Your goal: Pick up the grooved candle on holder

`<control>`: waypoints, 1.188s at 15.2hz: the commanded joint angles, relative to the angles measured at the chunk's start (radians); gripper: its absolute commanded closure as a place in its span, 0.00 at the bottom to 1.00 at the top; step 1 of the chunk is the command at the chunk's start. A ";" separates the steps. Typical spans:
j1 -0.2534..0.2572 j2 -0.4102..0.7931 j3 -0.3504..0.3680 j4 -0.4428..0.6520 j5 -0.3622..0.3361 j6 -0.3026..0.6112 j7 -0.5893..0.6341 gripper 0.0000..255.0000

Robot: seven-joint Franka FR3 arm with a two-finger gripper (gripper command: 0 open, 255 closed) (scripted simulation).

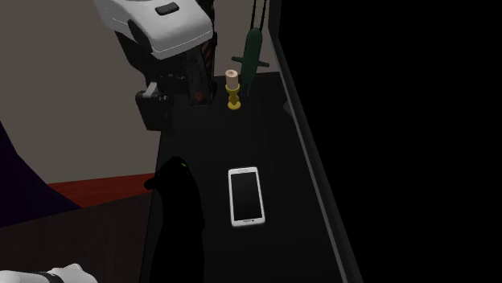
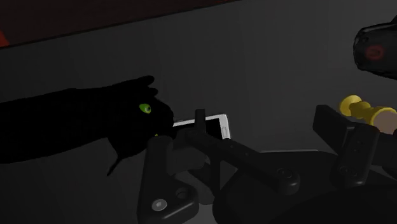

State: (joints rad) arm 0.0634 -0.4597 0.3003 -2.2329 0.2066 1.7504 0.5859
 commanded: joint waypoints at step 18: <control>0.126 0.740 0.253 0.539 -0.354 0.150 0.592 0.00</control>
State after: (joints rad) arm 0.1717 0.2337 0.5529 -1.7395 -0.1174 1.9087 1.1462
